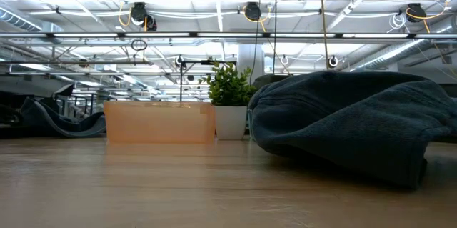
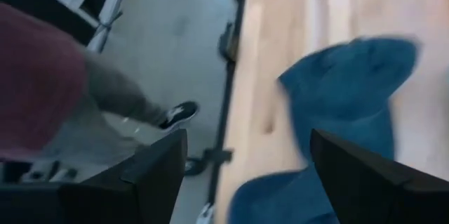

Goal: Pick & Place hat
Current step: Put the bottom right blue cap into the orange bin

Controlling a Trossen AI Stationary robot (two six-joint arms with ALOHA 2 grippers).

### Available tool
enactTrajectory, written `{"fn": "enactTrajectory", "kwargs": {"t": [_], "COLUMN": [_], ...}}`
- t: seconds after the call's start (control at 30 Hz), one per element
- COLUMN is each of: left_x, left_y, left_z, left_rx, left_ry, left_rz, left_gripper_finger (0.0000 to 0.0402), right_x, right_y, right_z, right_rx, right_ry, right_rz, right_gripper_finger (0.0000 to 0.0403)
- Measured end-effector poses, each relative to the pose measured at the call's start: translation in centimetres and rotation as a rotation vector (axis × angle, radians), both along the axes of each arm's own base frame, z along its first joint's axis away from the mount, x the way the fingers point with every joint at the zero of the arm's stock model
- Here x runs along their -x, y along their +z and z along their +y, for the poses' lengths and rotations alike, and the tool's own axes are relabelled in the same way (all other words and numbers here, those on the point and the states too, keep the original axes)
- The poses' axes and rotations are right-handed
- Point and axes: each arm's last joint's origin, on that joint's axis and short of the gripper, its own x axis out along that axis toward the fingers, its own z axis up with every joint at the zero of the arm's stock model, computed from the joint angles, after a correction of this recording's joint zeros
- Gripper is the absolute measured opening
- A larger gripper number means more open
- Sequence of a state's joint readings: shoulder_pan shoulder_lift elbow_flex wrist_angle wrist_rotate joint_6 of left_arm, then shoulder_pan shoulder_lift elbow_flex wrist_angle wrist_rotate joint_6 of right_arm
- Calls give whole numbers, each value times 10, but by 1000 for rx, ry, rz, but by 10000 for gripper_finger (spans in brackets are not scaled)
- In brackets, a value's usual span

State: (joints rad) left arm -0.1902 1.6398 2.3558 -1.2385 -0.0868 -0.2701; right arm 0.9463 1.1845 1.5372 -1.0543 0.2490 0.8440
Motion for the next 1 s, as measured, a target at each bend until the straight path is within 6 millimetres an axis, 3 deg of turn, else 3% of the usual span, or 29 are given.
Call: {"fn": "enactTrajectory", "kwargs": {"t": [0.2, 0.53, 0.73, 1.0], "left_x": [0, 0, 0, 0], "left_y": [0, 0, 0, 0], "left_z": [0, 0, 0, 0], "left_rx": [-3, -4, -4, -3], "left_ry": [-2, -3, -2, -2], "left_rz": [-1, -1, -1, -1], "left_gripper_finger": [251, 250, 251, 250], "right_x": [13, 22, 18, 15], "right_y": [-9, -27, -39, -74], "right_z": [24, 54, 63, 67], "right_rx": [-106, -140, 7, 202], "right_ry": [9, 12, 70, 111], "right_rz": [181, 393, 343, 355], "right_gripper_finger": [275, 271, 273, 274]}}
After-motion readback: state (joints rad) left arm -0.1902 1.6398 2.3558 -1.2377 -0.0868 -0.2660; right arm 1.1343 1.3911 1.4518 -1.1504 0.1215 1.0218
